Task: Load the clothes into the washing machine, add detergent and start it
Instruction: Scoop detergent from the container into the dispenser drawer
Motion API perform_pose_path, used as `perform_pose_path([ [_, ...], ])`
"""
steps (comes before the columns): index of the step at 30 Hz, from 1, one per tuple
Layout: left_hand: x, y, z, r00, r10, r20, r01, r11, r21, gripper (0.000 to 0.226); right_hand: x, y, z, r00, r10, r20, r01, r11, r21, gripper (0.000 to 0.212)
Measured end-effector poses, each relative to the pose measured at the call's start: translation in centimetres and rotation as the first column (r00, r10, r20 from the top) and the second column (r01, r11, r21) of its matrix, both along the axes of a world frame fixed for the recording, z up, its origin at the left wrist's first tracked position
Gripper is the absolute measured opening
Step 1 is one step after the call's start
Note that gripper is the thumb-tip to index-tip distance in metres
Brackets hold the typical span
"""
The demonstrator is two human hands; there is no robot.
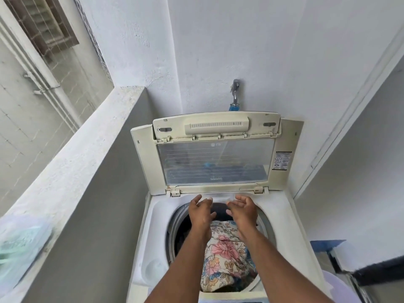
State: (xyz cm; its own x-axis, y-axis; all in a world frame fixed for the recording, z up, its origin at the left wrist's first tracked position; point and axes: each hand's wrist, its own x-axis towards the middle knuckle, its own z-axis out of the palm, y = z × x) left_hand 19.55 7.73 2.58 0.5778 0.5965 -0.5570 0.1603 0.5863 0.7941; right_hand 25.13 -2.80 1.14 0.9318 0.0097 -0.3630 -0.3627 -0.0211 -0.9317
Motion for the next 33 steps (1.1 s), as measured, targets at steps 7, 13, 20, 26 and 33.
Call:
perform_pose_path([
  [7, 1.7, 0.4, -4.9, 0.987, 0.152, -0.043, -0.157, 0.969, -0.190, 0.029, 1.3, 2.6, -4.5, 0.965, -0.123, -0.232, 0.186, 0.943, 0.274, 0.042],
  [13, 3.0, 0.8, -8.1, 0.980, 0.194, -0.053, -0.201, 0.945, -0.257, 0.044, 2.1, 4.3, -7.8, 0.912, -0.152, -0.380, 0.304, 0.873, 0.382, 0.050],
  [20, 5.2, 1.1, -10.0, 0.971, 0.232, -0.057, -0.238, 0.909, -0.342, 0.034, 3.3, 5.5, -9.2, 0.878, -0.156, -0.453, 0.378, 0.807, 0.454, 0.039],
  [26, 6.2, 1.0, -11.4, 0.976, 0.213, -0.048, -0.215, 0.902, -0.374, 0.025, 3.7, 5.3, -10.3, 0.859, -0.119, -0.499, 0.385, 0.791, 0.475, 0.025],
  [33, 6.7, 1.3, -12.1, 0.985, 0.151, -0.087, -0.171, 0.932, -0.320, 0.010, 3.5, 5.5, -9.8, 0.861, -0.081, -0.503, 0.352, 0.808, 0.472, 0.012],
])
